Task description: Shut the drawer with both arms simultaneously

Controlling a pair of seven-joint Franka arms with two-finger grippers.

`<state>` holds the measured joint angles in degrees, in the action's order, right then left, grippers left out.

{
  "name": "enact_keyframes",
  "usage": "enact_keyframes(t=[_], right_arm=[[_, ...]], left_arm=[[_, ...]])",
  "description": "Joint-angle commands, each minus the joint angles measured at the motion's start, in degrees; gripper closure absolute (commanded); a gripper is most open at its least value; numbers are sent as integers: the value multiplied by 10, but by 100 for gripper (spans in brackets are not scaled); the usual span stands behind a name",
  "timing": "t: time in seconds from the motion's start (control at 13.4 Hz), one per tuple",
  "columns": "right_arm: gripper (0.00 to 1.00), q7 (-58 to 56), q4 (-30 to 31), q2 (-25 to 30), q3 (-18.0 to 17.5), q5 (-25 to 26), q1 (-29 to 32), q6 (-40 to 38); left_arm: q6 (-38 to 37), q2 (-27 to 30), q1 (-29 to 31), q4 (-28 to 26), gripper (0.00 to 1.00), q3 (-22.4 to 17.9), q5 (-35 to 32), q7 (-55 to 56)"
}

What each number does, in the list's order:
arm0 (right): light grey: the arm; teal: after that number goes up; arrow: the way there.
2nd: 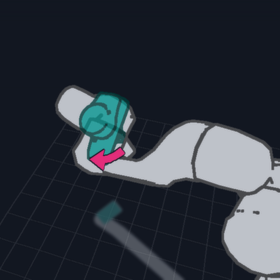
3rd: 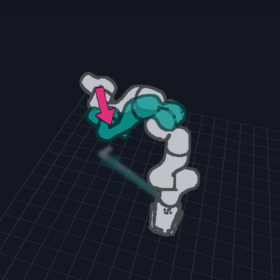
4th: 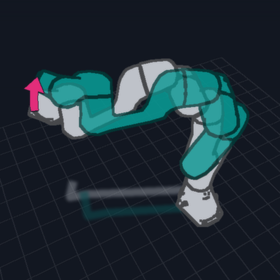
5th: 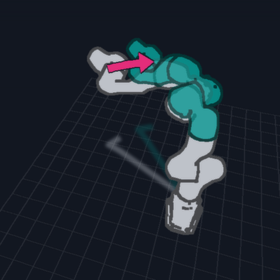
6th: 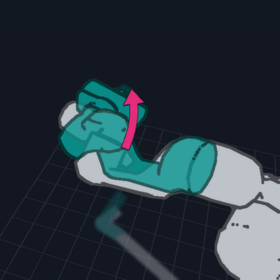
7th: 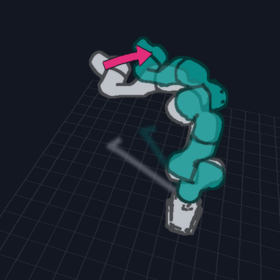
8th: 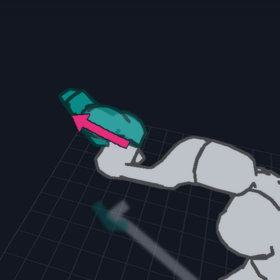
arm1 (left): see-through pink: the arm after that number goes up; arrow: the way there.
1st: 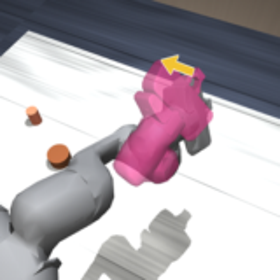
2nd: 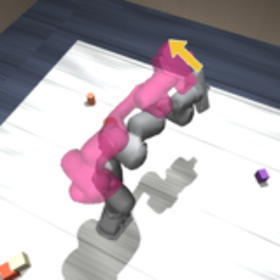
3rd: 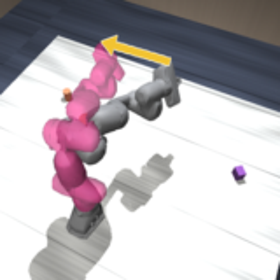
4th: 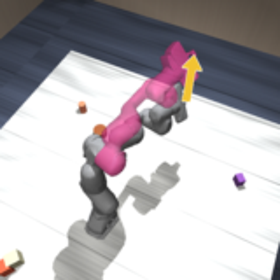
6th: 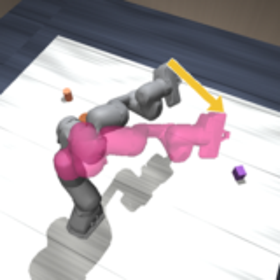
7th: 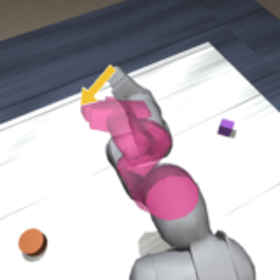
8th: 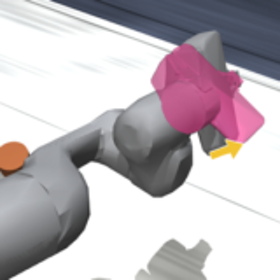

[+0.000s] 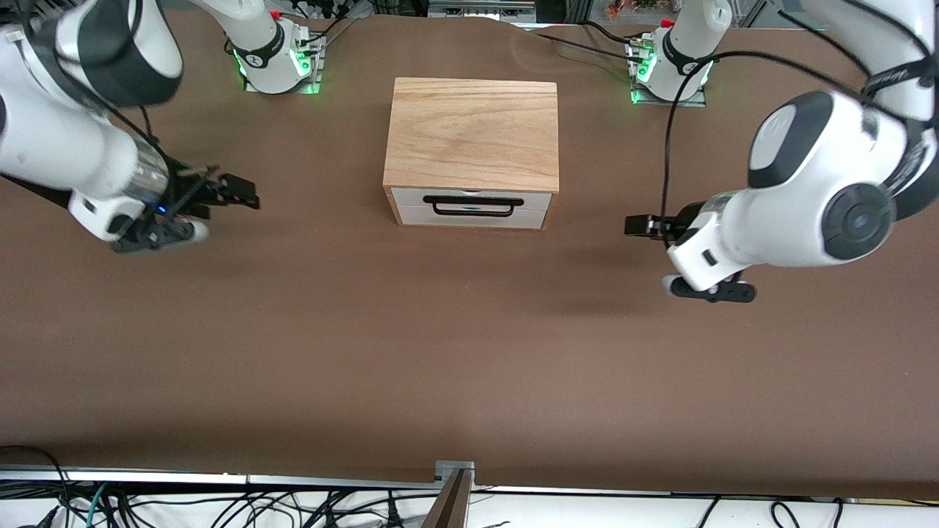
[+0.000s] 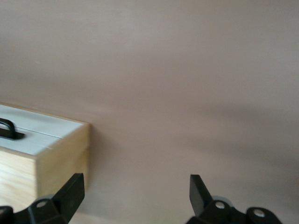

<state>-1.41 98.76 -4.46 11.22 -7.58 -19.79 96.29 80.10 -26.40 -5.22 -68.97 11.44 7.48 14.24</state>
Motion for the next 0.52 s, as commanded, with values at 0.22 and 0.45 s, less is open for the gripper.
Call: enact_keyframes(t=[0.22, 0.45], right_arm=[[0, 6, -12, 32, -66, 109, 82, 12], [0, 9, -35, 22, -117, 77, 146, 7]], left_arm=[[135, 187, 35, -168, 0, -14, -101, -52], [164, 259, 47, -281, 0, -27, -92, -73]])
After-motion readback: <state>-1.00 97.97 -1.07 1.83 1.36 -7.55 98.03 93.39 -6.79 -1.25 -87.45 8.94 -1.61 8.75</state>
